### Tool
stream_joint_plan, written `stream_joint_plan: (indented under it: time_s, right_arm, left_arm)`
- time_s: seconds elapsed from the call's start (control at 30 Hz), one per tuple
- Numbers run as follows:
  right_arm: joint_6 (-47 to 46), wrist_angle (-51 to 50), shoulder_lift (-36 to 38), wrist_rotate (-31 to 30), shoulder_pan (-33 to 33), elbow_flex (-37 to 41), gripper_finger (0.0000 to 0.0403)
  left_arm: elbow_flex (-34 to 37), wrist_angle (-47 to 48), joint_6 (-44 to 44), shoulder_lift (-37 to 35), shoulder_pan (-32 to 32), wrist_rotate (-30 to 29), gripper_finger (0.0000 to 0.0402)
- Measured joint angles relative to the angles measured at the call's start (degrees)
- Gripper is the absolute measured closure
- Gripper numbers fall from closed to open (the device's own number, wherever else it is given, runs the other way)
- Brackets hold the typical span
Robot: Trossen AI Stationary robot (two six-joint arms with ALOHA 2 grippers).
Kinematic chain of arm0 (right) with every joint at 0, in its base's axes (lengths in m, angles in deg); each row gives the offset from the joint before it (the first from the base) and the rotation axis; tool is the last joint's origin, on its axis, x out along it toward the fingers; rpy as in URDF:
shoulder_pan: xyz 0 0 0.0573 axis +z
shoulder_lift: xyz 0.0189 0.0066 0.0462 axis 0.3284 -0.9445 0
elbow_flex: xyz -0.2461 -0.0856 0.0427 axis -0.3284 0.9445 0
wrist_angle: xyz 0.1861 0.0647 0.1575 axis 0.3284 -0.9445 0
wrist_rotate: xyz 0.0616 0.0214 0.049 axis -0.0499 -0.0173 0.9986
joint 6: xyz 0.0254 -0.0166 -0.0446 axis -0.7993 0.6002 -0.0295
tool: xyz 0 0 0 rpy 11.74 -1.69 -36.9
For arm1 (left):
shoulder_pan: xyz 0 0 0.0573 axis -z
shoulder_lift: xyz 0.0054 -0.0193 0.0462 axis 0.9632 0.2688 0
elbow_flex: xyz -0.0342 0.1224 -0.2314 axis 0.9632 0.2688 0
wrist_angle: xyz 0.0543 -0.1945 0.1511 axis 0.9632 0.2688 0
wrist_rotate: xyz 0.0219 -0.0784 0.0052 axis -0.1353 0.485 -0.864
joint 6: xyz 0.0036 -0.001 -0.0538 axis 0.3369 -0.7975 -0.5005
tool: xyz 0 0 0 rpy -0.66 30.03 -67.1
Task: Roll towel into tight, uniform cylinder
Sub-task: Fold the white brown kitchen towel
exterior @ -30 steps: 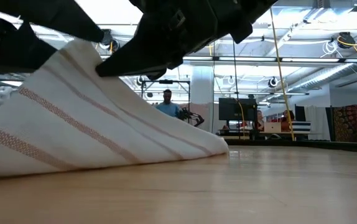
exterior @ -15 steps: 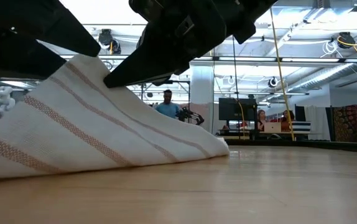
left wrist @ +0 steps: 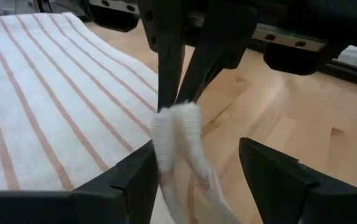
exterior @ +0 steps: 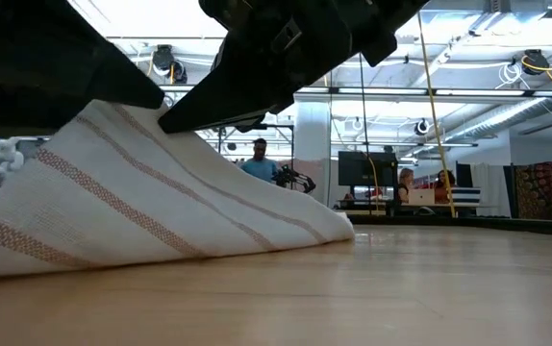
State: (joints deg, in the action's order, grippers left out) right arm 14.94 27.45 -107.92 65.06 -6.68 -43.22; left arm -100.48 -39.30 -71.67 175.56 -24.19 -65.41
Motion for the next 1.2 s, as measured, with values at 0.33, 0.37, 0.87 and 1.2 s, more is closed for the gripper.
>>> stream_joint_plan:
  time_s: [0.33, 0.37, 0.87, 1.2]
  right_arm:
    - [-0.1, 0.2, 0.0, -0.2, 0.0, 0.0, 0.0403]
    - [-0.1, 0.2, 0.0, -0.2, 0.0, 0.0, 0.0403]
    - [1.5, -0.2, 0.0, 0.3, 0.1, 0.0, 0.0402]
    - [2.9, -7.7, 3.5, -0.5, 0.4, 0.0, 0.0298]
  left_arm:
    - [0.0, 1.8, 1.6, 0.0, -1.4, 0.2, 0.0182]
    - [0.0, 1.8, 1.5, 0.0, -1.7, 1.3, 0.0186]
    - [0.0, 1.6, -1.8, 0.0, -1.8, 3.2, 0.0392]
    - [0.0, 1.3, -7.6, -0.1, 4.3, -6.3, 0.0397]
